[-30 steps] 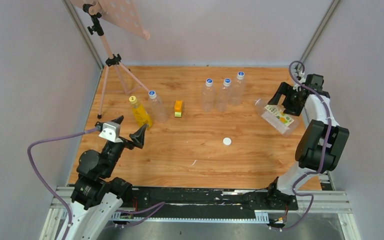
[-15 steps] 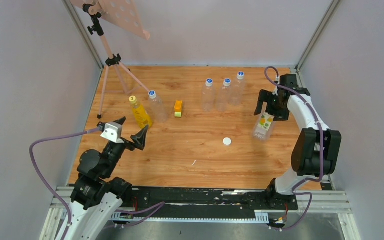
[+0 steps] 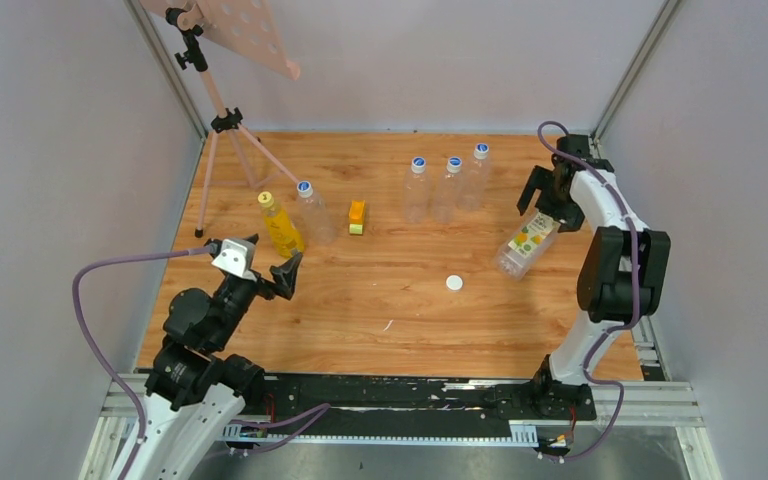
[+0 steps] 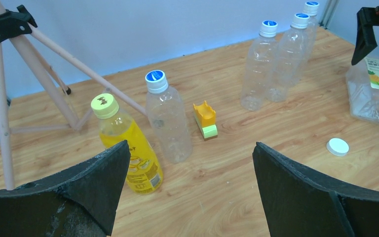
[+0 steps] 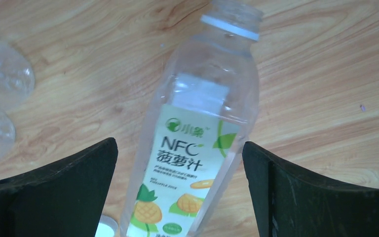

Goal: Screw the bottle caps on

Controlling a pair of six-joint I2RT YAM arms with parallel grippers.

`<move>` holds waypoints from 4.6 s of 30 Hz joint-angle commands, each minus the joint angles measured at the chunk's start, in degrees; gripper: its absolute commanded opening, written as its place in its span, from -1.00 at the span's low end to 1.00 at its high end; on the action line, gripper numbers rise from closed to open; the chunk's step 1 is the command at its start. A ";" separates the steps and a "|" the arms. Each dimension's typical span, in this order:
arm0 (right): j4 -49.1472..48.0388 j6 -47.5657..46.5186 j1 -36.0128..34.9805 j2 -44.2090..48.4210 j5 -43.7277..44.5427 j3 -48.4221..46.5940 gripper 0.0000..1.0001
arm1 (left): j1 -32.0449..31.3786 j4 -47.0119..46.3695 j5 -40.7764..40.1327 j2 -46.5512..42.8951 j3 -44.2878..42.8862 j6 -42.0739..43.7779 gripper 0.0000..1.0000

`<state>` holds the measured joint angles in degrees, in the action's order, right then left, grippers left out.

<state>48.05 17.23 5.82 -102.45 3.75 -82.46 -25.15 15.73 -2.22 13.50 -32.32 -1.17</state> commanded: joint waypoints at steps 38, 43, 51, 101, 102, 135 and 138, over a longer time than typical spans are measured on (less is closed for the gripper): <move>-43.94 13.03 -2.13 41.07 -41.88 35.11 -0.44 | -12.39 4.06 16.13 42.44 -25.85 -21.83 1.00; -55.62 14.82 -3.51 44.75 -50.99 40.34 -0.41 | -20.30 -0.16 5.80 50.46 -29.41 -27.60 1.00; -78.75 28.06 -5.05 46.19 -61.19 46.44 -0.41 | -20.91 -31.01 24.41 52.89 -21.84 -29.75 1.00; -100.01 40.19 -14.52 43.94 -60.88 50.58 0.05 | -27.07 -57.52 37.43 70.26 -22.72 -33.63 0.23; -98.12 39.12 -14.46 44.19 -60.91 50.37 0.14 | -27.06 -53.66 35.34 69.51 -22.45 -32.53 0.19; -86.48 33.98 -14.82 43.81 -65.57 44.28 -0.68 | -26.98 -22.54 22.92 51.53 -18.83 -6.14 0.23; -89.45 34.52 -14.89 43.90 -66.11 44.10 -0.69 | -25.68 -23.27 24.53 51.38 -18.84 -7.03 0.89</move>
<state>-31.86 49.04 -8.82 -58.74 -61.19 -37.85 -51.99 -5.50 19.05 66.13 -50.52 -7.97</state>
